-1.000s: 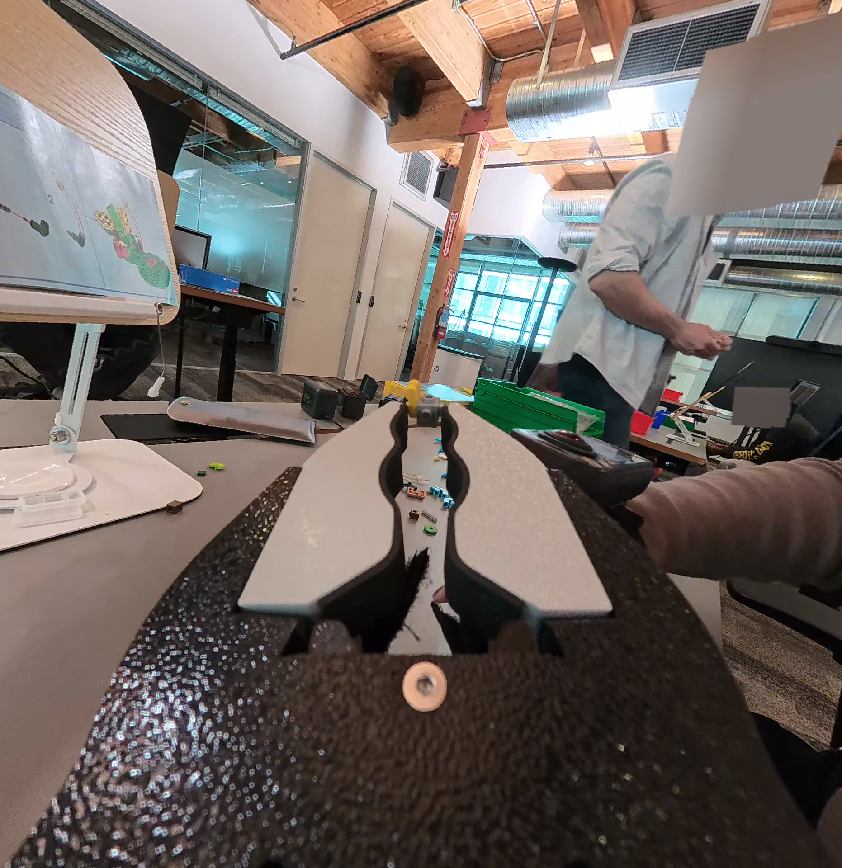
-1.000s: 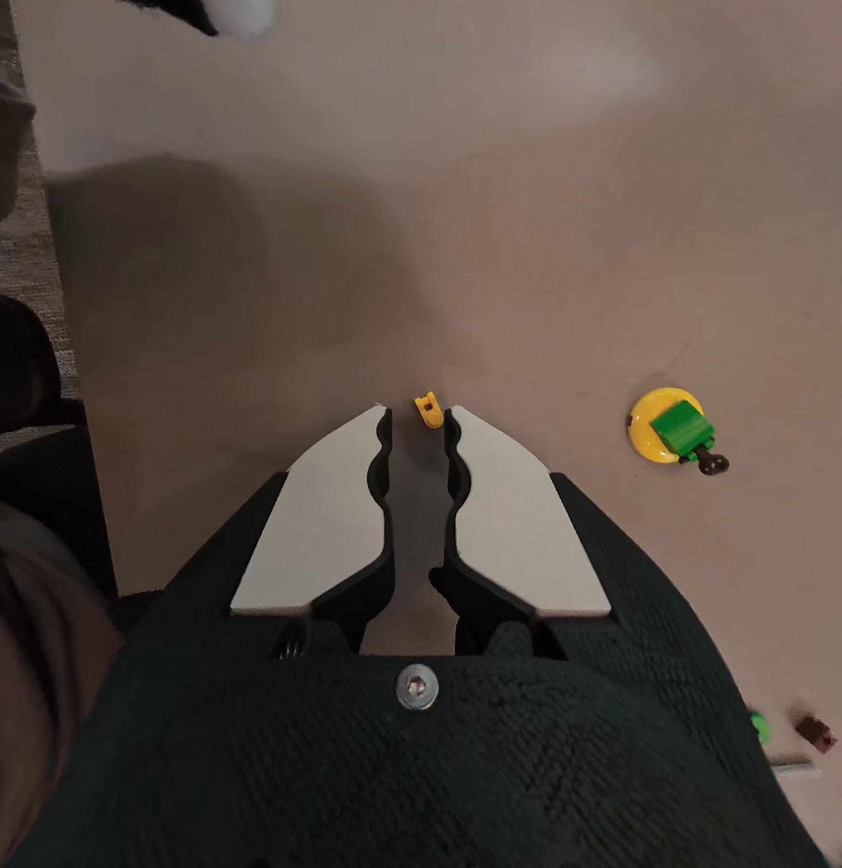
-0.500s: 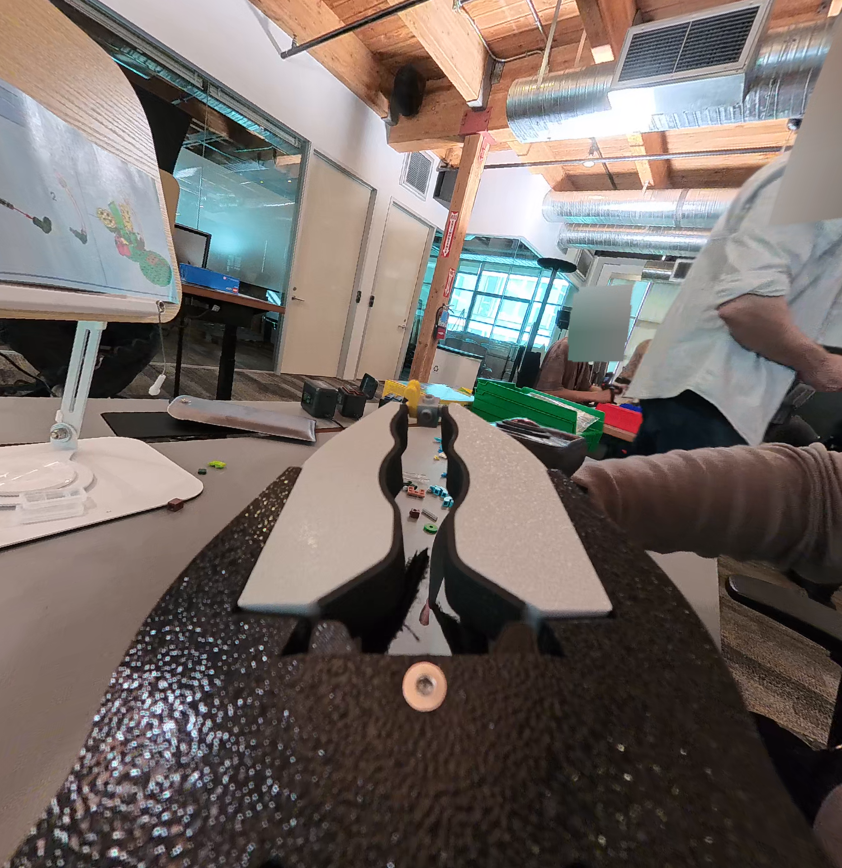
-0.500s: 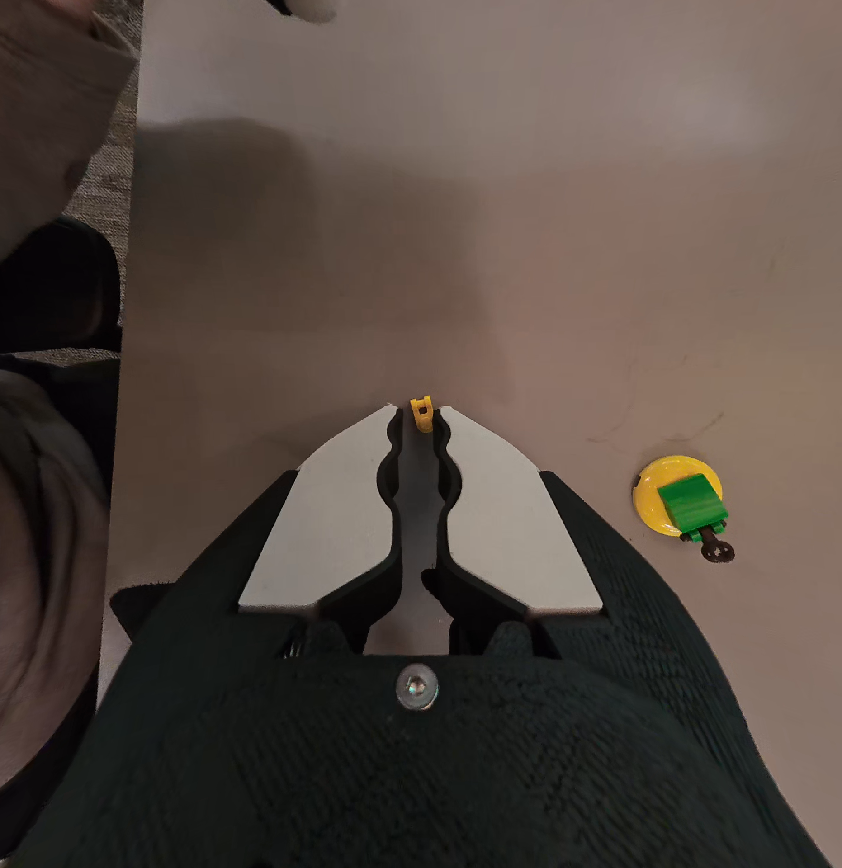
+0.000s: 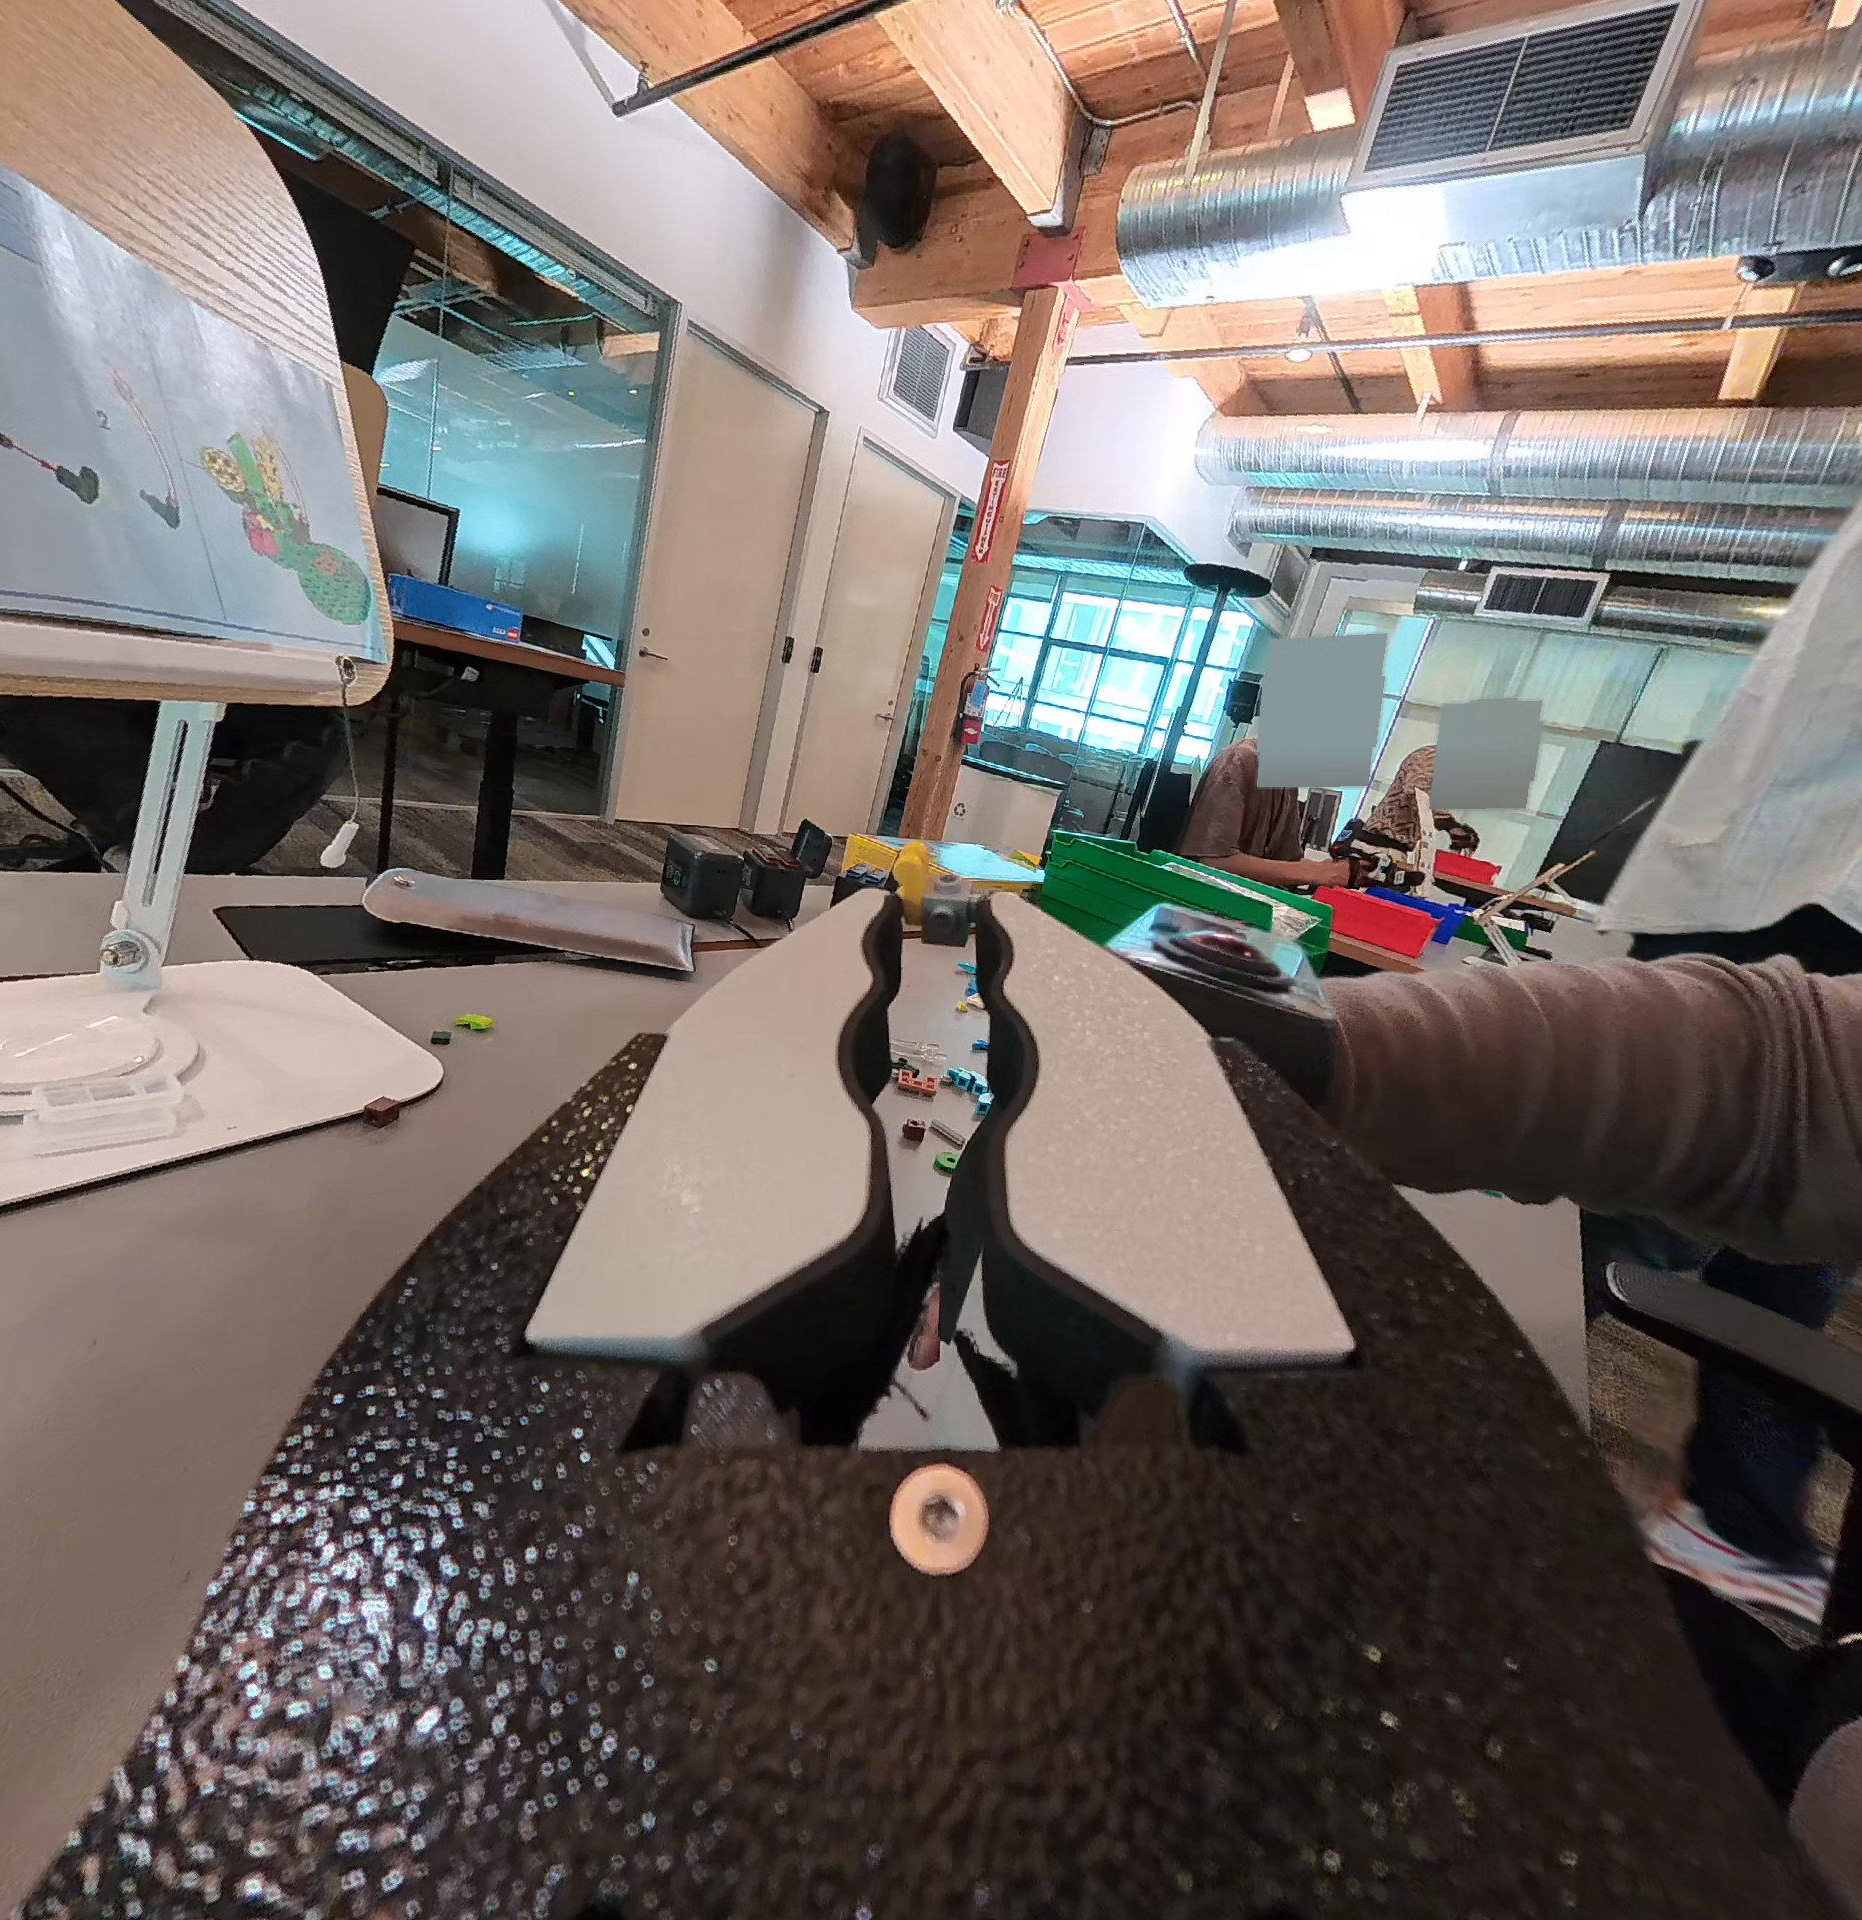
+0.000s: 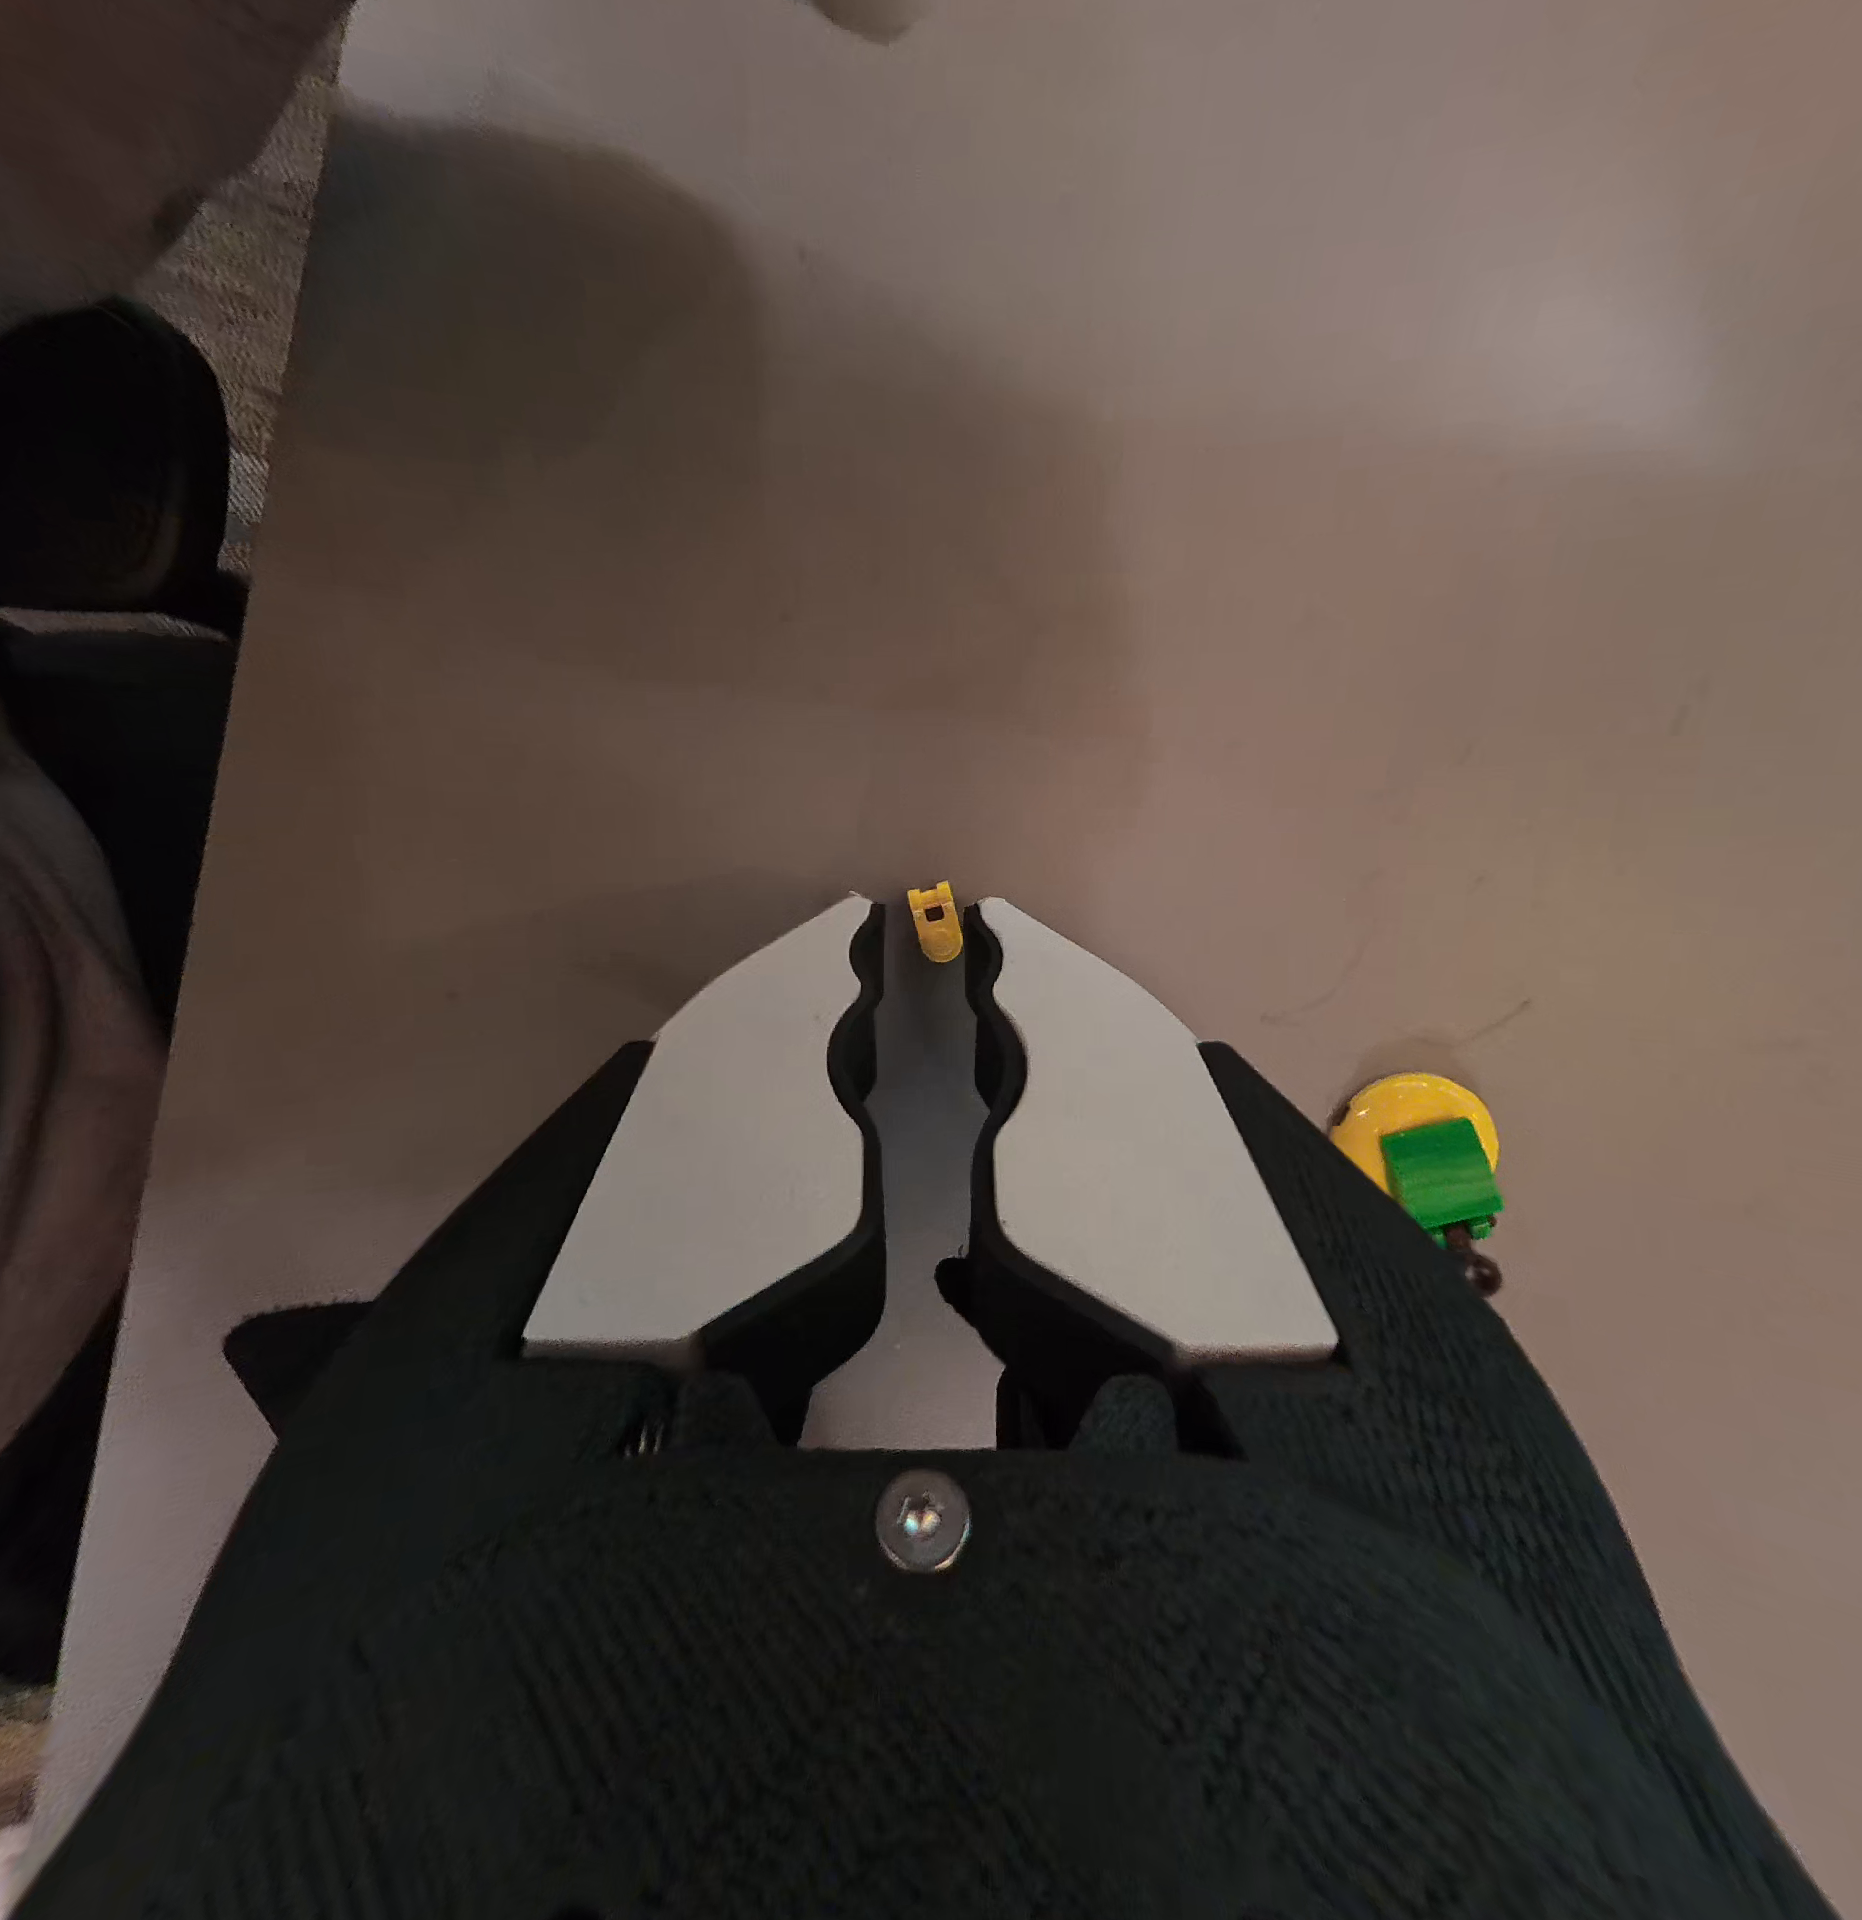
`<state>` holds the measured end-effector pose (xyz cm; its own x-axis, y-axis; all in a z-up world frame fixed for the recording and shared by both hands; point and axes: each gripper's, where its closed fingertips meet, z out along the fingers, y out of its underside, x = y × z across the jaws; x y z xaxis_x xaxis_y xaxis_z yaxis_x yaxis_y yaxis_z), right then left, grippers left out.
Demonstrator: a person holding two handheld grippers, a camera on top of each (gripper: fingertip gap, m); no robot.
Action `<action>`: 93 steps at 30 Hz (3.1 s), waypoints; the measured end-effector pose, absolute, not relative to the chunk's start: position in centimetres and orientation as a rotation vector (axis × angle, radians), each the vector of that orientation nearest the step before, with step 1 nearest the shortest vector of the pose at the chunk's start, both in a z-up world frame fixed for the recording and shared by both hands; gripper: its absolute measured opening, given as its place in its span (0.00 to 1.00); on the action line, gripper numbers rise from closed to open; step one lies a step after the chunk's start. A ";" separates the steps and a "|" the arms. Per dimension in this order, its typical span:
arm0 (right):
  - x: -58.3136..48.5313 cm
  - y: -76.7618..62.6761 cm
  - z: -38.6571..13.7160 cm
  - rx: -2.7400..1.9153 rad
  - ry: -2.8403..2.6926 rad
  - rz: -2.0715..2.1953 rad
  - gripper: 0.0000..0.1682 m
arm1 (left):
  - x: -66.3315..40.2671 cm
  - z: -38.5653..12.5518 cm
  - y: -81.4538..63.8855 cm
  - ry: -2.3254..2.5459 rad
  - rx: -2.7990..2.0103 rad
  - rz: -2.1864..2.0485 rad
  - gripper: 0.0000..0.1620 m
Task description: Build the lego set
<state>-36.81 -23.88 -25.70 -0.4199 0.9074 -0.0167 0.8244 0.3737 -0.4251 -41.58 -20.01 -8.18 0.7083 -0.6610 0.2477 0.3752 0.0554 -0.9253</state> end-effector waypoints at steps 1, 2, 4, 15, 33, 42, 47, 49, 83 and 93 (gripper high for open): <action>-36.8 -23.9 -25.7 -1.517 -2.436 0.535 0.07 | -41.6 -8.2 -20.0 0.271 -1.294 -0.801 0.08; -36.7 -23.8 -25.8 -1.480 -2.461 0.514 0.06 | -41.6 -8.2 -20.0 0.271 -1.294 -0.801 0.08; -36.6 -23.8 -25.9 -1.418 -2.506 0.472 0.06 | -41.5 -8.2 -20.0 0.272 -1.295 -0.801 0.08; -36.8 -23.4 -26.2 -1.447 -2.555 0.503 0.07 | -41.5 -8.3 -19.9 0.272 -1.302 -0.804 0.08; -35.3 -15.5 -11.7 -1.687 -1.670 0.994 0.03 | -40.8 -8.7 -19.2 0.339 -1.363 -0.561 0.08; -33.3 -14.0 -5.8 -1.514 -1.202 1.101 0.03 | -38.6 -8.2 -18.5 0.319 -1.306 -0.578 0.08; -34.7 -17.3 -6.0 -1.400 -1.125 1.704 0.03 | -36.4 -6.8 -19.8 0.352 -1.222 -0.858 0.08; -34.8 -18.0 -5.8 -1.331 -1.129 1.842 0.03 | -35.8 -6.0 -20.5 0.385 -1.202 -0.885 0.08; -35.0 -22.5 -3.5 -1.036 -1.257 1.710 0.03 | -34.4 -4.4 -22.1 0.429 -1.155 -0.979 0.08; -34.7 -22.8 -4.8 -1.096 -1.425 1.546 0.03 | -33.8 -5.6 -22.3 0.512 -1.237 -0.987 0.08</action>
<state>-34.65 -22.77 -4.75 -0.3503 0.9314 -0.0989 0.0229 -0.0970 -0.9950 -33.77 -22.35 -5.60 0.5121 -0.8408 0.1757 0.3407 0.0111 -0.9401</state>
